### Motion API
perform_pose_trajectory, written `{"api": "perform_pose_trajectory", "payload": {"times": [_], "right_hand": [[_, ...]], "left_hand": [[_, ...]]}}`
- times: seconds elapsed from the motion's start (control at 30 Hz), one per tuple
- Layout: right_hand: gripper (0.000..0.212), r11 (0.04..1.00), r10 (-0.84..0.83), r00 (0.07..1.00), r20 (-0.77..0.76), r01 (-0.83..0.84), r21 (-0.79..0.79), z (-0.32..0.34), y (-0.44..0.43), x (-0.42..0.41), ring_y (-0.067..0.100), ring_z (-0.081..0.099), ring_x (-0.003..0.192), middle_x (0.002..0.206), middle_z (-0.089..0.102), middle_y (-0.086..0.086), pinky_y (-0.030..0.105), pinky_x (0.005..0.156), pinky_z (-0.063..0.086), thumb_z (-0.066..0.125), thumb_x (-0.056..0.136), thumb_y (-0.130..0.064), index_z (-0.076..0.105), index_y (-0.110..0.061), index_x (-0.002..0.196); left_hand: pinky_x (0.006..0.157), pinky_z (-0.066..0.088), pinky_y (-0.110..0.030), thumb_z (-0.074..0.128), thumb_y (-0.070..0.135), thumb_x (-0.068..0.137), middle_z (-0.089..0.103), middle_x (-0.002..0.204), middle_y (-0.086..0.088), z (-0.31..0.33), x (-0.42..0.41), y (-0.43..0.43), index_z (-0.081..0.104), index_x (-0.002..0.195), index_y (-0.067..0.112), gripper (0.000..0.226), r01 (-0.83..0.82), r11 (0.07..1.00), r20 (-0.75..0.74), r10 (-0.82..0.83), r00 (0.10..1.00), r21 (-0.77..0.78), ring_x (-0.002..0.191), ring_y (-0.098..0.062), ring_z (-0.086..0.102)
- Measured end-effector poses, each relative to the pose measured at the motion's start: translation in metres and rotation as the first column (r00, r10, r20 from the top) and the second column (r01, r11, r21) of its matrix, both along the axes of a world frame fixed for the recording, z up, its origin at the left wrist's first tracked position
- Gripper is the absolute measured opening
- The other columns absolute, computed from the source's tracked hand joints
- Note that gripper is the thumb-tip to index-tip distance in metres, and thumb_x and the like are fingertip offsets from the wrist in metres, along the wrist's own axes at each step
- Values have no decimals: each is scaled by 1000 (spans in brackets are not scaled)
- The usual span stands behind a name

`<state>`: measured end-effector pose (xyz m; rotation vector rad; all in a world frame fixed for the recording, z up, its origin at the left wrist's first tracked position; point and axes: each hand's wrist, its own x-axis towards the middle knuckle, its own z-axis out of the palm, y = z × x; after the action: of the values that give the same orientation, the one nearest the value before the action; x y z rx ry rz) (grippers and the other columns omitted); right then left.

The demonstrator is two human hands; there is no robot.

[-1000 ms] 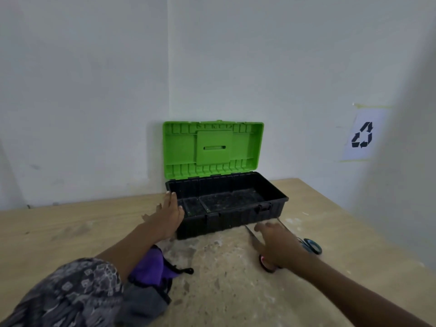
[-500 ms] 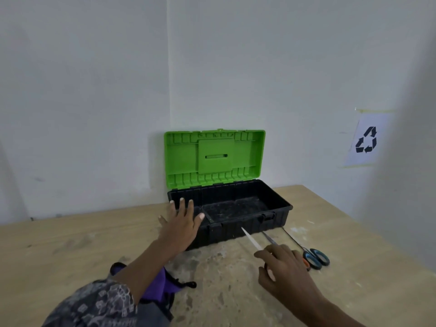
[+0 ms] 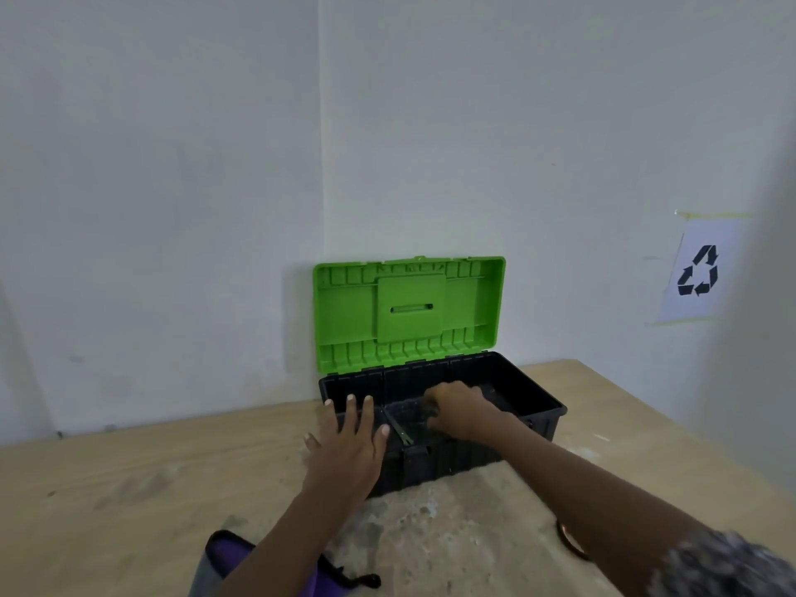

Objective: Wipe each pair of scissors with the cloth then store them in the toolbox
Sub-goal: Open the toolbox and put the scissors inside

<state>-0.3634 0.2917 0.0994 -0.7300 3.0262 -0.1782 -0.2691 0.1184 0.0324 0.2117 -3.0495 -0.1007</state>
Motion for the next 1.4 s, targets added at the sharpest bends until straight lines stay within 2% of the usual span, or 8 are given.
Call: {"api": "perform_pose_trajectory", "payload": {"times": [0.3, 0.5, 0.67, 0.83, 0.93, 1.03, 1.17, 1.4], "right_hand": [[34, 995, -93, 986, 141, 98, -28, -34, -8, -38, 36, 63, 114, 119, 66, 21, 45, 96, 52, 68, 90, -24, 64, -5, 118], [28, 983, -39, 983, -179, 6, -182, -20, 18, -16, 31, 63, 106, 114, 71, 6, 39, 87, 51, 51, 96, -28, 68, -24, 117], [27, 927, -67, 939, -337, -67, -369, -17, 72, 21, 26, 59, 100, 106, 70, 1, 43, 81, 50, 52, 95, -21, 69, -21, 117], [19, 933, -142, 932, -334, 13, -361, -33, 127, 64, 27, 60, 94, 99, 66, 3, 40, 71, 49, 52, 95, -20, 66, -20, 109], [27, 986, -147, 971, -187, 130, -101, -52, 149, 87, 27, 56, 111, 119, 62, 2, 36, 83, 46, 47, 102, -34, 60, -24, 123], [44, 972, -191, 979, -75, 200, 125, -69, 160, 105, 28, 48, 124, 135, 55, 6, 41, 100, 40, 43, 102, -46, 49, -26, 141], [40, 973, -213, 972, -98, 220, 67, -78, 163, 116, 26, 49, 122, 130, 57, 4, 40, 99, 40, 44, 101, -41, 50, -28, 139], [37, 967, -229, 960, -162, 205, -151, -46, 162, 141, 16, 47, 108, 118, 61, -5, 31, 84, 43, 56, 95, -41, 57, -32, 130]], "left_hand": [[115, 34, -64, -26, 54, 79, 3, 172, -6, 5, 4, 3, -12, 160, 24, 88, 21, 998, -56, -18, 998, 55, 155, -44, -2], [116, 23, -73, -20, 51, 92, -3, 171, -16, -3, -2, 0, 7, 162, 14, 84, 6, 959, -75, 16, 997, 282, 154, -48, -4], [122, 7, -68, -35, 80, 67, 5, 172, -9, -5, -5, -4, 11, 162, 29, 118, 56, 949, -159, -7, 987, 309, 157, -39, -2], [120, 10, -71, -27, 68, 86, 5, 171, -12, 2, 4, -2, 12, 162, 24, 97, 6, 931, -122, 41, 992, 366, 156, -42, 0], [111, 26, -76, -37, 54, 87, 0, 171, -16, 3, 6, -2, 10, 162, 14, 97, -18, 935, -107, 60, 992, 355, 153, -51, 0], [120, 6, -72, 9, 50, 105, 2, 172, -9, 13, 13, 7, 14, 162, 22, 64, -42, 911, -103, 92, 990, 411, 157, -38, -4], [121, 1, -71, -21, 78, 71, 4, 172, -7, 20, 16, 8, 15, 162, 26, 111, 18, 965, -63, -2, 998, 262, 157, -37, -3], [110, 31, -74, 6, 22, 107, -4, 169, -22, 7, 3, -3, 1, 161, 6, 57, -115, 900, -60, 154, 986, 420, 151, -55, 1]]}}
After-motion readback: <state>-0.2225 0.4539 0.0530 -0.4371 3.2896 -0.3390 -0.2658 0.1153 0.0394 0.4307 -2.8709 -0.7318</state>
